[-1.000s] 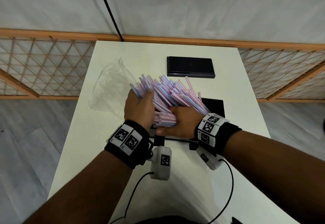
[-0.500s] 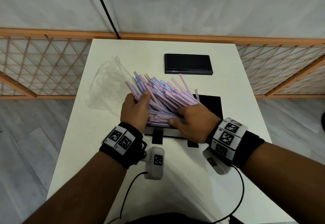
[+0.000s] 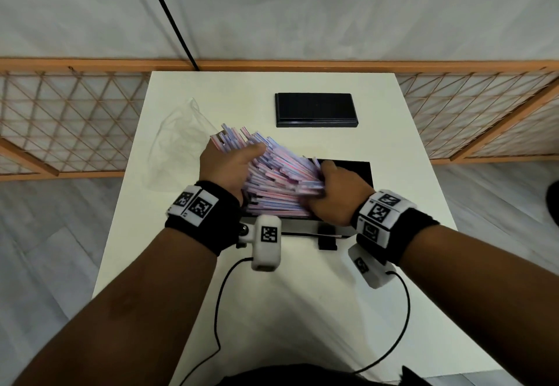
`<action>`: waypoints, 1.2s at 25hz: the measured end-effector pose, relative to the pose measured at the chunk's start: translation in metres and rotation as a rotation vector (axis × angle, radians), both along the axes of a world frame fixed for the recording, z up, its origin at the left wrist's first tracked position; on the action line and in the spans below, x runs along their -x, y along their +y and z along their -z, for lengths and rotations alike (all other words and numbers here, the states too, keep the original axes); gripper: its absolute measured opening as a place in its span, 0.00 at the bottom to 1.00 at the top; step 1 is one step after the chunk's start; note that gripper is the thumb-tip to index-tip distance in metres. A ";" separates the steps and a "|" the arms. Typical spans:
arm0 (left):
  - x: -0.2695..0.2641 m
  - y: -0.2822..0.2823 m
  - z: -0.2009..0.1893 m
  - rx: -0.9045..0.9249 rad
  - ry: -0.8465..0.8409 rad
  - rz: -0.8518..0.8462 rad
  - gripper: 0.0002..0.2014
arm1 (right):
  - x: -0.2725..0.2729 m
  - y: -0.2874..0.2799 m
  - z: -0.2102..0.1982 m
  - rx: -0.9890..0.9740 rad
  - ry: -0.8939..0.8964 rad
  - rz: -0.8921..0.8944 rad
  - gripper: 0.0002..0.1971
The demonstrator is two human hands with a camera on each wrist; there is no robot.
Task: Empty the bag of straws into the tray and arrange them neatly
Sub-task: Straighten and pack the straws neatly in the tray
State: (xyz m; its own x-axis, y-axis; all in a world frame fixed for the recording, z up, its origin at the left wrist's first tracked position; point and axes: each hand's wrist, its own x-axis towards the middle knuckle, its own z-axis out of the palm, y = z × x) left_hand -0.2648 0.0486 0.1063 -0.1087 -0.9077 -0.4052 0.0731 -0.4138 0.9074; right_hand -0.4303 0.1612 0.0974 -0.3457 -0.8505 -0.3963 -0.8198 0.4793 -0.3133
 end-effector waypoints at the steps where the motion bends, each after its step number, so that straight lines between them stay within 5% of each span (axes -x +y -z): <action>1: 0.000 -0.001 -0.001 0.023 0.010 0.013 0.18 | -0.005 -0.002 0.003 0.015 -0.020 0.004 0.34; 5: 0.001 0.005 -0.003 0.157 0.096 0.035 0.14 | -0.015 -0.003 0.005 0.056 -0.076 -0.027 0.42; 10: 0.001 0.016 -0.017 0.146 0.281 -0.058 0.13 | -0.024 -0.003 -0.007 0.328 -0.067 -0.109 0.25; 13: -0.004 0.015 -0.010 0.130 0.217 -0.142 0.12 | -0.027 -0.003 -0.005 0.347 -0.070 -0.120 0.25; 17: -0.014 0.014 0.000 0.078 0.185 -0.223 0.27 | -0.015 0.015 -0.006 0.427 -0.078 -0.044 0.26; 20: -0.017 0.010 -0.001 -0.051 0.244 -0.200 0.45 | 0.005 0.021 -0.010 0.237 0.022 0.075 0.34; 23: -0.009 0.003 -0.010 -0.062 0.217 -0.124 0.27 | 0.008 0.009 -0.005 0.029 0.041 0.045 0.44; 30: 0.014 0.002 -0.022 0.092 0.131 0.033 0.07 | -0.021 -0.007 0.010 0.144 -0.075 0.001 0.46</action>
